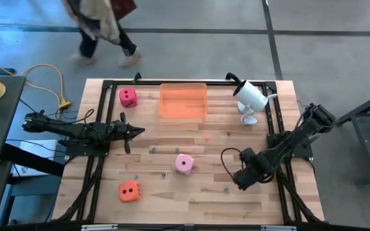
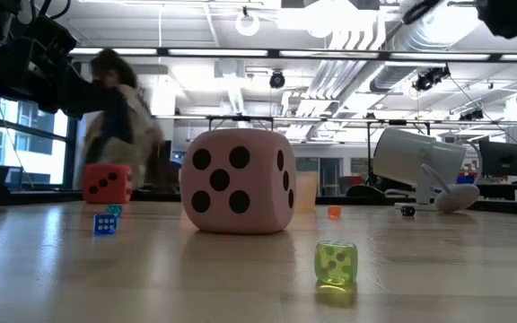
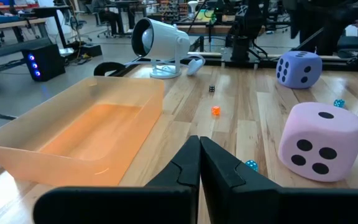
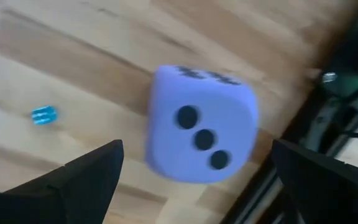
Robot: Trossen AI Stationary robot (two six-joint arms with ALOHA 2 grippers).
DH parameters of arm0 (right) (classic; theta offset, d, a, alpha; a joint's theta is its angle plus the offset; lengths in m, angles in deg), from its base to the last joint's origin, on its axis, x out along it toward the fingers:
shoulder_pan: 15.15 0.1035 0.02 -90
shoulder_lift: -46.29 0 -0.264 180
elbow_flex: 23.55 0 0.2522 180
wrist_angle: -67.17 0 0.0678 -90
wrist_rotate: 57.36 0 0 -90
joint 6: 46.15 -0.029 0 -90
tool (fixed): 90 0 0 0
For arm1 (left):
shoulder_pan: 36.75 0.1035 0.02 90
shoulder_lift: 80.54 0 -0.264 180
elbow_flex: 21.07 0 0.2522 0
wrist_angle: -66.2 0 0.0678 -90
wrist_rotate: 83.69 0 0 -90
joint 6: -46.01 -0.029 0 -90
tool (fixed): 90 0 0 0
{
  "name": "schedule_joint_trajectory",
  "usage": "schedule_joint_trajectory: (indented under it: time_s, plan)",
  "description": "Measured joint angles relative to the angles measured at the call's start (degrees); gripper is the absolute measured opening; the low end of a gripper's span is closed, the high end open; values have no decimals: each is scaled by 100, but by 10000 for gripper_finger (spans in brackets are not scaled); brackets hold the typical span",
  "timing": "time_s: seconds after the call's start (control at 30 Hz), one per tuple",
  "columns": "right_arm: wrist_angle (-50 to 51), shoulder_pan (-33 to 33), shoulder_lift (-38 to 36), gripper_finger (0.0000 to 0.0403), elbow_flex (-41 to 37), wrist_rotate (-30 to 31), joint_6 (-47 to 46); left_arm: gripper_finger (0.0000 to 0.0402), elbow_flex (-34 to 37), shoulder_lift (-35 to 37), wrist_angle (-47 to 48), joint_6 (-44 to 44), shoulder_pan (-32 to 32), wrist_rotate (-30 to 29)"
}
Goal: Pick & Place Dice
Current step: Put the large purple die into the orange bin
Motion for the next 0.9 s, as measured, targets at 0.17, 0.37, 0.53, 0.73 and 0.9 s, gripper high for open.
schedule_joint_trajectory:
  time_s: [0.17,0.37,0.53,0.73,0.9]
  plan:
    - [-75,50,-5,399,-189,-48,-44,1,0,0,0,0,0,0]
    - [-414,78,-113,399,-647,-235,-42,1,0,0,0,0,0,0]
    - [-905,80,-272,399,-873,-57,-40,1,0,0,2,0,1,0]
    - [-1034,76,-308,399,-1035,-260,-187,1,0,0,2,1,1,0]
    - [-1180,76,-293,399,-1057,-243,-187,1,0,0,2,0,0,0]
